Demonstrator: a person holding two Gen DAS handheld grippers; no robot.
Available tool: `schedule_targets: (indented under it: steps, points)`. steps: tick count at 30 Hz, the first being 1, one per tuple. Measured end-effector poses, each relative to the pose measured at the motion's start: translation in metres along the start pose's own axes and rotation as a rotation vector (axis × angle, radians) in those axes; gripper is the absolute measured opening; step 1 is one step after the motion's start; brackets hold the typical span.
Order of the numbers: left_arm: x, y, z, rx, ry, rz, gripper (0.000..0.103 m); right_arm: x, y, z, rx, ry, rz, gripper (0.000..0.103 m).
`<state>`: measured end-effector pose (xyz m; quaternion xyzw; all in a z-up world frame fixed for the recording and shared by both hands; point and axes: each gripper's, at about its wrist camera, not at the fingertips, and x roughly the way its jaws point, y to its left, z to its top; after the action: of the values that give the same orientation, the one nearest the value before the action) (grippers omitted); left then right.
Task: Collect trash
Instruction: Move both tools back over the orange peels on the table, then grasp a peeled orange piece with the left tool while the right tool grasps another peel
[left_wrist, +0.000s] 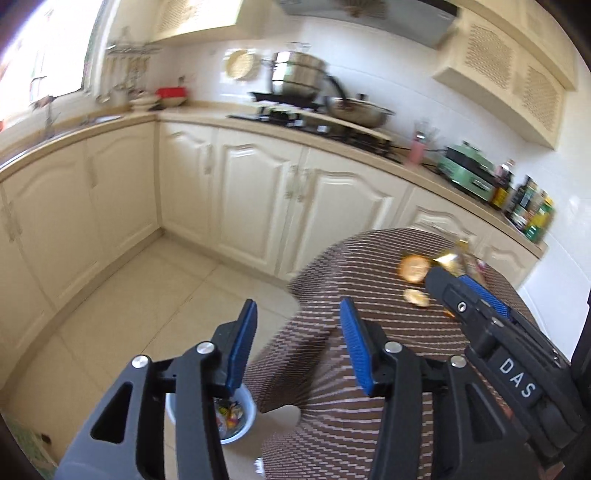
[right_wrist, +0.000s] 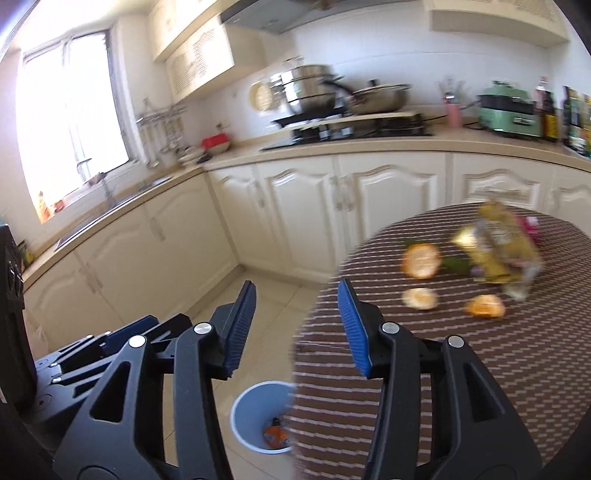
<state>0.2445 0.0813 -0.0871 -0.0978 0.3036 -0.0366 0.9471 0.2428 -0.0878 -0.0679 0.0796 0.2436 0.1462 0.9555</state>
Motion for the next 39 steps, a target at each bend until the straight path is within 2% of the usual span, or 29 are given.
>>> schedule_targets:
  steps: [8,13,16,21,27,33,35,39]
  points:
    - [0.025,-0.094,-0.004,0.132,0.09,-0.118,0.053,-0.052,-0.115,0.003,0.131,-0.041,-0.176,0.047]
    - [0.059,-0.12,-0.012,0.156,0.16,-0.15,0.056,-0.063,-0.174,-0.001,0.214,-0.036,-0.261,0.048]
    - [0.078,-0.128,-0.014,0.155,0.196,-0.156,0.056,-0.059,-0.197,-0.004,0.25,-0.017,-0.279,0.05]
    - [0.119,-0.138,-0.012,0.162,0.256,-0.145,0.056,-0.032,-0.211,-0.007,0.269,0.05,-0.273,0.052]
    - [0.161,-0.148,-0.007,0.162,0.312,-0.142,0.056,0.01,-0.204,-0.011,0.229,0.158,-0.235,0.052]
    - [0.183,-0.151,-0.003,0.166,0.31,-0.126,0.055,0.036,-0.195,-0.012,0.172,0.247,-0.216,0.053]
    - [0.189,-0.152,-0.001,0.172,0.3,-0.114,0.033,0.041,-0.194,-0.014,0.162,0.269,-0.214,0.053]
    - [0.185,-0.145,0.003,0.145,0.284,-0.141,0.031,0.047,-0.191,-0.014,0.141,0.295,-0.207,0.053]
